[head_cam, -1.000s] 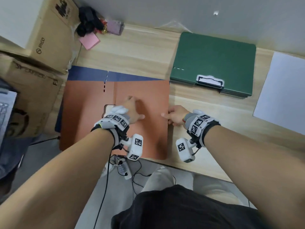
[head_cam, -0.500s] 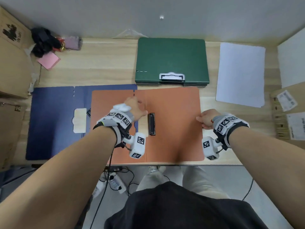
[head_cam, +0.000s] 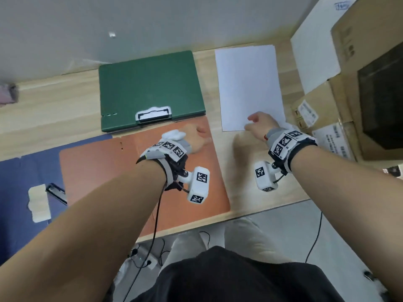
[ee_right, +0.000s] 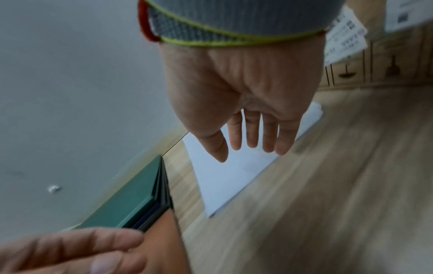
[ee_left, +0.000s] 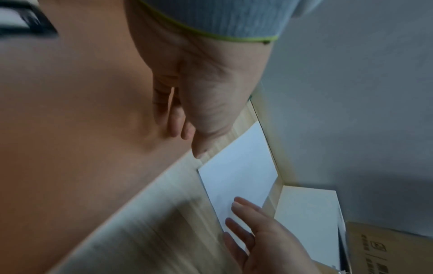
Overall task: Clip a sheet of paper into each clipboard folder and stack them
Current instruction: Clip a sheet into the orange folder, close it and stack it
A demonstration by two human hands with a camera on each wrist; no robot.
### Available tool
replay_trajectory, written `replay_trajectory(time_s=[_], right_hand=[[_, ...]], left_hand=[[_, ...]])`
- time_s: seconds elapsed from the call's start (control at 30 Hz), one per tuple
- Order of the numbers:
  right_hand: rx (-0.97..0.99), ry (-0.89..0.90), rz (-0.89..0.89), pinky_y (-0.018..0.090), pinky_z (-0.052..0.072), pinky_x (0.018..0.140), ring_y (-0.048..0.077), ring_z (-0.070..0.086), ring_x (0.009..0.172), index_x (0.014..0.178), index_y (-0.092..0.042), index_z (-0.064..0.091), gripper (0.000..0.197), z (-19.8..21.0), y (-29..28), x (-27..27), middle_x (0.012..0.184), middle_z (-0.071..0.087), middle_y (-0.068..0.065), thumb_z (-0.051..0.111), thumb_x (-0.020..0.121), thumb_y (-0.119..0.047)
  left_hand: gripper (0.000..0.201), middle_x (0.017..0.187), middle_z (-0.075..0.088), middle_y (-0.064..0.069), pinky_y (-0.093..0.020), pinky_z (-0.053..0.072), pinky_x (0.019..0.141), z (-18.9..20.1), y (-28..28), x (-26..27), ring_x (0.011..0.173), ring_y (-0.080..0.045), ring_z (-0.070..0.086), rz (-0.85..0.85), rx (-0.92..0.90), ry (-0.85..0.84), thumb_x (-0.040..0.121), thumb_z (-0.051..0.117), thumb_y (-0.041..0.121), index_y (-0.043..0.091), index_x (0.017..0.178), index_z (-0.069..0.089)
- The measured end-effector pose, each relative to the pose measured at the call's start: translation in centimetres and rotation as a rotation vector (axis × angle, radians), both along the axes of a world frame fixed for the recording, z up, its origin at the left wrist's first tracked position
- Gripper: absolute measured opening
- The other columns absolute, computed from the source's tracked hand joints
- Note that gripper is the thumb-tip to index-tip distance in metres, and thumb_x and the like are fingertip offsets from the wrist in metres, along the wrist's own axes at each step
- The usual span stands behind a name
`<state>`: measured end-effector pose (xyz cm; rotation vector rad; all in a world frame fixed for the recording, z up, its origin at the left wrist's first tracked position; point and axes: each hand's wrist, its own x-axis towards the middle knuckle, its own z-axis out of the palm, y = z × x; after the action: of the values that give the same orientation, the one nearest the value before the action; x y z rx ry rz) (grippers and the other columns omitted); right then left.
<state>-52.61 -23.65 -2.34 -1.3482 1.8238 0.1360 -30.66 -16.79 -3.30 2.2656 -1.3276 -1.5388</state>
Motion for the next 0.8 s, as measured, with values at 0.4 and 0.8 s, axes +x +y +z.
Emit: replay_trajectory(time_s=[0.4,0.8], right_hand=[[-0.009,0.056,0.144,0.033,0.036,0.109,0.025,0.043,0.134,0.141,-0.019,0.046,0.052,-2.4,-1.8,-3.5,0.152,0.035,0.002,0.057,0.090,-0.018],[-0.016,0.047,0.187,0.032,0.037,0.106,0.023,0.045,0.131,0.136,-0.020,0.051,0.048,-2.4,-1.9,-4.2,0.148,0.040,0.002,0.056,0.089,-0.019]], left_hand=[[0.095,0.119,0.064,-0.009,-0.035,0.056,0.086,-1.8,-5.6,-8.4,0.095,-0.022,0.066,0.395,0.155,0.275,0.079,0.083,0.027,0.010,0.152,0.023],[0.032,0.104,0.069,-0.011,-0.037,0.059,0.068,-0.3,-7.6,-10.4,0.068,-0.022,0.068,0.302,-0.020,0.242,0.093,0.066,0.024,0.009,0.119,0.054]])
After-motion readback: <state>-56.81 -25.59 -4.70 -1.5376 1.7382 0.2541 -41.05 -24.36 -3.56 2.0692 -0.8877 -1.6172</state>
